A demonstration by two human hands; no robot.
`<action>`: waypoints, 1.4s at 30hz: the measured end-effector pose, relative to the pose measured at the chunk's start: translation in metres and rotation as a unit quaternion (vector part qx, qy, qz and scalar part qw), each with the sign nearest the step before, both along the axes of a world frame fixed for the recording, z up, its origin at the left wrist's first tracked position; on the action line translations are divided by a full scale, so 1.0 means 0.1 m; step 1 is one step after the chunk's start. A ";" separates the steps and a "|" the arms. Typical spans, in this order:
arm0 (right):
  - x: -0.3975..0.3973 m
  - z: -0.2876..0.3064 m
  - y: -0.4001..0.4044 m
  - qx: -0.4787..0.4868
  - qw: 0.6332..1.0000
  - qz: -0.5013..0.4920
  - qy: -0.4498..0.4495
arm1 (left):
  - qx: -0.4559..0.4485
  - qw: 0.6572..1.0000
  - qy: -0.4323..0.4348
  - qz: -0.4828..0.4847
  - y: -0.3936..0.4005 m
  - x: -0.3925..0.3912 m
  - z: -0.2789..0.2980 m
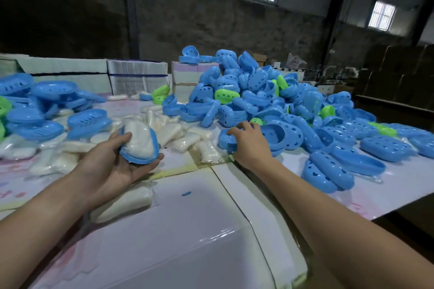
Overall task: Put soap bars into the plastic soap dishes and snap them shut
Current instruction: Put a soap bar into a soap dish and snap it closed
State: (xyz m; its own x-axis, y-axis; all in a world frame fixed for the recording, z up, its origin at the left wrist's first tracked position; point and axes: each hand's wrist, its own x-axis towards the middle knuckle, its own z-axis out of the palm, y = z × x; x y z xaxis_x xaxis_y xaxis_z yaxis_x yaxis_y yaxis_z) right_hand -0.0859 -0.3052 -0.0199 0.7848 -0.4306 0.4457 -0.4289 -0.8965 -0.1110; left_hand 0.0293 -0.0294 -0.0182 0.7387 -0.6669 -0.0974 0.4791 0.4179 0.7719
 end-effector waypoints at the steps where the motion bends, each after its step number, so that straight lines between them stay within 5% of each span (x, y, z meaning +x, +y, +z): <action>1: 0.04 0.00 0.00 -0.004 1.000 0.021 -0.005 | 0.001 1.000 -0.001 0.001 0.00 -0.01 0.01; 6: 0.27 0.08 0.17 0.018 0.985 0.137 -0.103 | 0.002 1.000 0.009 0.010 0.01 0.00 0.04; 10: 0.49 0.33 0.57 0.220 0.912 0.191 -0.290 | -0.001 1.000 0.007 0.020 0.03 0.01 0.04; 15: 0.72 0.65 1.05 0.521 0.720 0.227 -0.399 | -0.011 0.999 0.025 0.043 0.05 0.00 0.06; 20: 0.85 0.48 1.17 0.804 0.409 0.276 -0.332 | -0.029 0.992 0.070 0.099 -0.01 0.05 0.06; 21: 0.86 0.42 1.20 0.832 0.370 0.287 -0.297 | -0.034 0.990 0.080 0.107 -0.02 0.05 0.06; 23: 0.88 0.33 1.27 0.834 0.402 0.310 -0.216 | -0.044 0.988 0.093 0.117 -0.05 0.07 0.05; 28: 0.91 0.23 1.34 0.663 0.662 0.316 -0.147 | -0.037 0.987 0.037 0.153 -0.04 0.07 0.05; 31: 0.89 0.16 1.32 0.537 0.766 0.334 -0.113 | -0.029 0.985 0.012 0.171 0.01 0.09 0.06; 37: 0.83 0.15 1.32 0.405 0.854 0.302 -0.124 | -0.049 0.992 0.044 0.112 0.08 0.05 0.13; 42: 0.81 0.16 1.37 0.477 0.808 0.307 -0.161 | -0.081 0.991 0.036 0.096 0.09 0.04 0.14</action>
